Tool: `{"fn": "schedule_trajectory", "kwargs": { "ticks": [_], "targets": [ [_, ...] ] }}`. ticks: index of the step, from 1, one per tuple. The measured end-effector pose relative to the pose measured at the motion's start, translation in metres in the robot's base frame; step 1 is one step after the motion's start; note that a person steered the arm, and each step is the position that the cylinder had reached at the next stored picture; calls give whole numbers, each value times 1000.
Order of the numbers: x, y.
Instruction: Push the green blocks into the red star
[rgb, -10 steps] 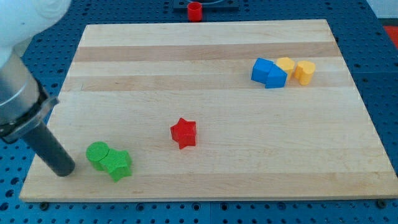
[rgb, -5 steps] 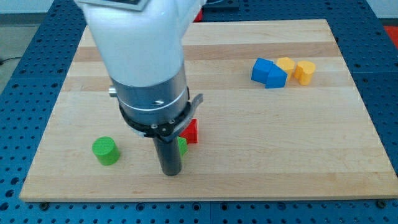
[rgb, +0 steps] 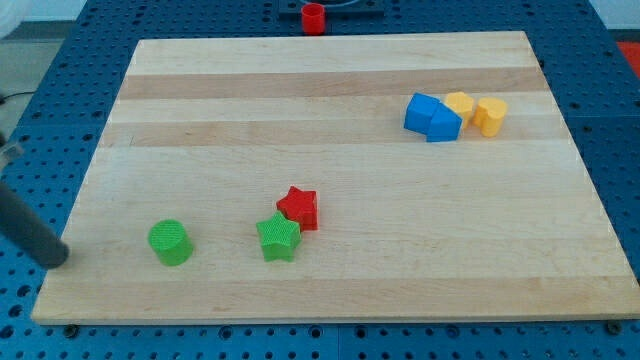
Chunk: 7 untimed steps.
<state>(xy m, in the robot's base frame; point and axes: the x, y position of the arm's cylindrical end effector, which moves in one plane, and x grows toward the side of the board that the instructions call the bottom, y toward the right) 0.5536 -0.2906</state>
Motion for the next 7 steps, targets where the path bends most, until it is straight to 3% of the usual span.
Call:
{"fn": "schedule_trajectory", "kwargs": {
  "ticks": [4,5,6,7],
  "targets": [
    [-3,193],
    [-6,208],
    [-9,121],
    [-34,103]
  ]
}}
